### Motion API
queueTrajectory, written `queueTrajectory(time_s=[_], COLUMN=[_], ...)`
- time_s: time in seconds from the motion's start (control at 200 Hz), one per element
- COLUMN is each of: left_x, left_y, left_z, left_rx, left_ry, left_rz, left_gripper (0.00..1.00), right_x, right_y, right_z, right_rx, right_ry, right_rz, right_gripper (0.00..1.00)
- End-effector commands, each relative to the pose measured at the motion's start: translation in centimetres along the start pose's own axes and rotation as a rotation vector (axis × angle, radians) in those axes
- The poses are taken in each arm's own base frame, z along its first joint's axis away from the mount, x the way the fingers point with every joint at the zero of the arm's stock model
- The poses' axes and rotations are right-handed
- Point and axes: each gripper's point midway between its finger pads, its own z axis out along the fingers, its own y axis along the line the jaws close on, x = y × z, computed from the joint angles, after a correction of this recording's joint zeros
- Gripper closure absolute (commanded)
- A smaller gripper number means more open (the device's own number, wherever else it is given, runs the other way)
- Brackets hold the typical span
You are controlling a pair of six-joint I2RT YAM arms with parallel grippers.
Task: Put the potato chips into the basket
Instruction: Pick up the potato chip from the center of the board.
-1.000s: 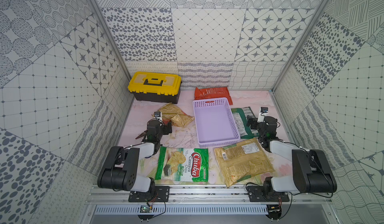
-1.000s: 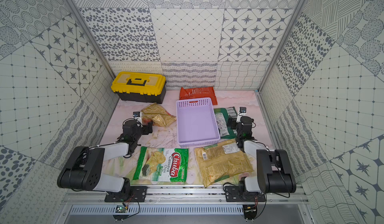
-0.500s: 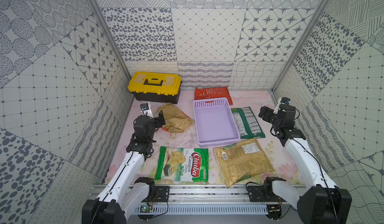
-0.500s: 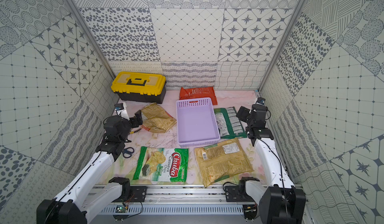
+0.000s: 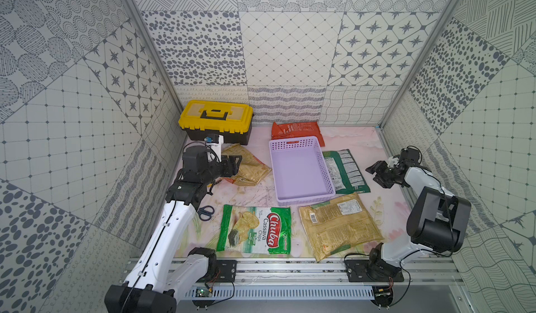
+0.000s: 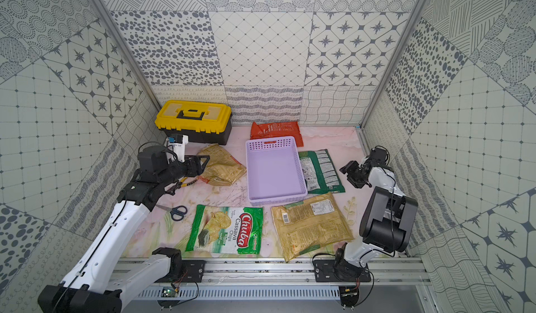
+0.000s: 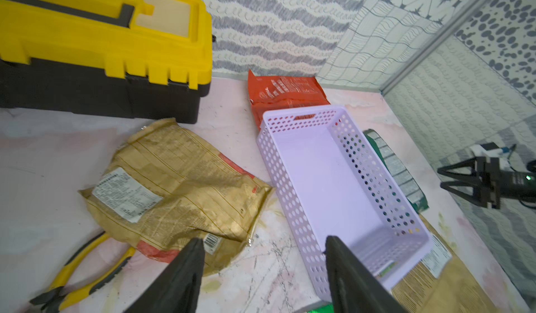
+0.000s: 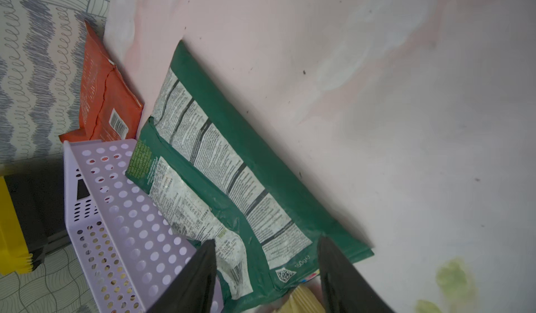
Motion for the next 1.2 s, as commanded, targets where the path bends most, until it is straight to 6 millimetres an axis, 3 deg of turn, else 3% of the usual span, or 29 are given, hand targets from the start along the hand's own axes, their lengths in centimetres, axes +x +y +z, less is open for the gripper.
queueTrajectory(time_s=[0.0, 0.225, 0.41, 0.705, 0.785, 0.86, 1.03, 1.191], left_x=[4.3, 5.8, 6.5, 7.6, 7.7, 7.9, 7.7, 7.4], left_y=[-3.9, -4.7, -4.3, -3.8, -3.7, -3.6, -3.5, -3.3], left_z=[0.1, 1.2, 1.5, 1.7, 1.9, 2.0, 2.0, 1.9], left_rx=[0.216, 0.248, 0.219, 0.195, 0.192, 0.190, 0.185, 0.171], left_ry=[0.215, 0.287, 0.321, 0.336, 0.333, 0.334, 0.329, 0.309], left_rz=[-0.107, -0.133, -0.148, -0.187, -0.198, -0.208, -0.204, -0.194], left_gripper=[0.31, 0.31, 0.32, 0.32, 0.32, 0.32, 0.32, 0.32], right_x=[-0.5, -0.4, -0.8, -0.1, 0.2, 0.3, -1.0, -2.1], right_y=[0.8, 1.6, 1.6, 0.9, 1.2, 1.5, 2.2, 3.8], right_z=[0.6, 3.1, 5.1, 7.5, 7.9, 7.8, 5.4, 1.6], right_rx=[0.008, 0.122, 0.166, 0.202, 0.182, 0.170, 0.212, 0.236], right_ry=[0.035, 0.137, 0.172, 0.236, 0.255, 0.263, 0.185, 0.089], right_rz=[-0.096, -0.245, -0.282, -0.318, -0.322, -0.327, -0.361, -0.388], right_gripper=[0.41, 0.37, 0.36, 0.42, 0.52, 0.70, 0.95, 1.00])
